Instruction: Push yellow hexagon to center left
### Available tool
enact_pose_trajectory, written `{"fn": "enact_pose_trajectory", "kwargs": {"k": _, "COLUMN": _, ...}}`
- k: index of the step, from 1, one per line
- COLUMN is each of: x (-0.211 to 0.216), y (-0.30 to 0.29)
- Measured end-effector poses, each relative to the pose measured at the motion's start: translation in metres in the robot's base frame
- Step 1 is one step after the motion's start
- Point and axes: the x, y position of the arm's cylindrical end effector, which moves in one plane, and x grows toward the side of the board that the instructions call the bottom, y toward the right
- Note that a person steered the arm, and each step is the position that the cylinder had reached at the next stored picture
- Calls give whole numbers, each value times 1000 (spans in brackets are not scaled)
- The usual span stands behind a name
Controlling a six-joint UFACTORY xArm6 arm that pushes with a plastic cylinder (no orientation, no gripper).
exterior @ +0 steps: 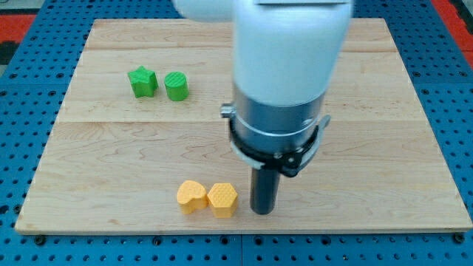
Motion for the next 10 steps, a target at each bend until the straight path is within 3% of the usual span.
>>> {"fn": "enact_pose_trajectory", "kwargs": {"k": 1, "x": -2, "y": -31}}
{"fn": "enact_pose_trajectory", "kwargs": {"k": 2, "x": -41, "y": -103}}
{"fn": "enact_pose_trajectory", "kwargs": {"k": 3, "x": -69, "y": -130}}
{"fn": "enact_pose_trajectory", "kwargs": {"k": 4, "x": -32, "y": -70}}
{"fn": "enact_pose_trajectory", "kwargs": {"k": 5, "x": -6, "y": -123}}
{"fn": "enact_pose_trajectory", "kwargs": {"k": 6, "x": -45, "y": -156}}
{"fn": "enact_pose_trajectory", "kwargs": {"k": 8, "x": -153, "y": -166}}
{"fn": "enact_pose_trajectory", "kwargs": {"k": 9, "x": -150, "y": -220}}
{"fn": "enact_pose_trajectory", "kwargs": {"k": 10, "x": -102, "y": -220}}
